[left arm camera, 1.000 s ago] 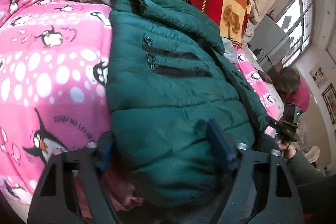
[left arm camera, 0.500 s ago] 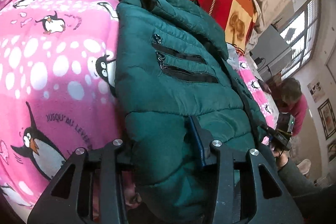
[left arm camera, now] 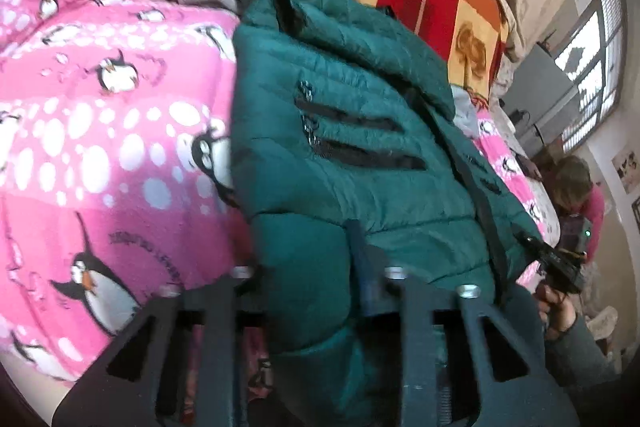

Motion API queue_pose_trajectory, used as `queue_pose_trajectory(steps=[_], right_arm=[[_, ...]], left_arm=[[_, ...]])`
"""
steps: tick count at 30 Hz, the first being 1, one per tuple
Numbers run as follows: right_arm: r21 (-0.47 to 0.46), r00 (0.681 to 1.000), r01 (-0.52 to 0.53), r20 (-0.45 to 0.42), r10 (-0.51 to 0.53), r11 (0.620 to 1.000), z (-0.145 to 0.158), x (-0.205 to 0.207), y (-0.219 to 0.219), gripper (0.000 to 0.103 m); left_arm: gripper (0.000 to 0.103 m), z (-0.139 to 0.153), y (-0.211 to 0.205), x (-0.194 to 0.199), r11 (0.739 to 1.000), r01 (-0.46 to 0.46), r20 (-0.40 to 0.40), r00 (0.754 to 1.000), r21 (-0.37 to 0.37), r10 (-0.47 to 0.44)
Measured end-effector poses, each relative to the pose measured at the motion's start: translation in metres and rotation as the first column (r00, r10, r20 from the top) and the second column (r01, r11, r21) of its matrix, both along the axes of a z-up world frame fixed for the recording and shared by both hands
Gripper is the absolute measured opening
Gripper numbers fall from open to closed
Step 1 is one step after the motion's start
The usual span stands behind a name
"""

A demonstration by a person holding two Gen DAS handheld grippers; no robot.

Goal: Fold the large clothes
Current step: 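Grasp the jacket hem with both grippers and lift it toward the collar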

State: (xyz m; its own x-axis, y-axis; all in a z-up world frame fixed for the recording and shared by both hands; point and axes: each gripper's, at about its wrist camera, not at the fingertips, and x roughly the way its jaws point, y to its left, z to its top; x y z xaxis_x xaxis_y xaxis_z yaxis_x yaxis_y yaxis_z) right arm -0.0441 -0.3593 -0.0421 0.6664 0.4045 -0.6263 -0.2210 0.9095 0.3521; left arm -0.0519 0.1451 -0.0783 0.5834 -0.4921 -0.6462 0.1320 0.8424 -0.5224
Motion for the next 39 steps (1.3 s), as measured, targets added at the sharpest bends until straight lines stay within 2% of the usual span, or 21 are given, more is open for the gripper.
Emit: queue_pose_trajectory(steps=[4, 9, 12, 17, 25, 28, 30, 35, 39], right_arm=[[-0.040, 0.999, 0.020, 0.050, -0.018, 0.999, 0.031, -0.015, 0.012, 0.015], [0.021, 0.993, -0.013, 0.119, 0.011, 1.000, 0.064, -0.046, 0.016, 0.015], [0.050, 0.989, -0.038, 0.146, 0.030, 0.998, 0.080, -0.068, 0.016, 0.015], [0.057, 0.984, -0.054, 0.170, 0.043, 0.997, 0.094, -0.104, 0.017, 0.015], [0.032, 0.982, -0.059, 0.181, 0.052, 0.998, 0.105, -0.138, 0.018, 0.015], [0.029, 0.985, -0.047, 0.169, 0.042, 0.998, 0.106, -0.138, 0.018, 0.015], [0.033, 0.988, -0.032, 0.150, 0.026, 0.999, 0.105, -0.132, 0.016, 0.015], [-0.003, 0.999, 0.039, -0.013, -0.039, 0.999, 0.097, -0.109, 0.020, 0.015], [-0.075, 1.000, 0.023, -0.004, -0.024, 0.997, 0.103, -0.099, 0.029, 0.015]], left_arm=[[0.014, 0.025, 0.005, -0.010, 0.999, -0.049, 0.064, 0.997, 0.001, 0.049], [0.014, 0.058, 0.028, -0.029, 0.994, -0.099, 0.129, 0.986, -0.046, 0.104], [0.014, 0.073, 0.040, -0.047, 0.993, -0.098, 0.155, 0.982, -0.065, 0.107], [0.014, 0.093, 0.046, -0.085, 0.996, -0.071, 0.194, 0.978, -0.050, 0.079], [0.014, 0.099, 0.043, -0.130, 0.998, -0.063, 0.223, 0.973, -0.023, 0.067], [0.014, 0.101, 0.044, -0.133, 0.997, -0.067, 0.226, 0.971, -0.026, 0.071], [0.014, 0.102, 0.040, -0.129, 0.998, -0.070, 0.226, 0.972, 0.001, 0.068], [0.015, 0.102, 0.032, -0.111, 0.993, -0.094, 0.168, 0.983, 0.074, 0.081], [0.015, 0.112, 0.021, -0.100, 0.989, -0.112, 0.208, 0.974, 0.093, 0.090]])
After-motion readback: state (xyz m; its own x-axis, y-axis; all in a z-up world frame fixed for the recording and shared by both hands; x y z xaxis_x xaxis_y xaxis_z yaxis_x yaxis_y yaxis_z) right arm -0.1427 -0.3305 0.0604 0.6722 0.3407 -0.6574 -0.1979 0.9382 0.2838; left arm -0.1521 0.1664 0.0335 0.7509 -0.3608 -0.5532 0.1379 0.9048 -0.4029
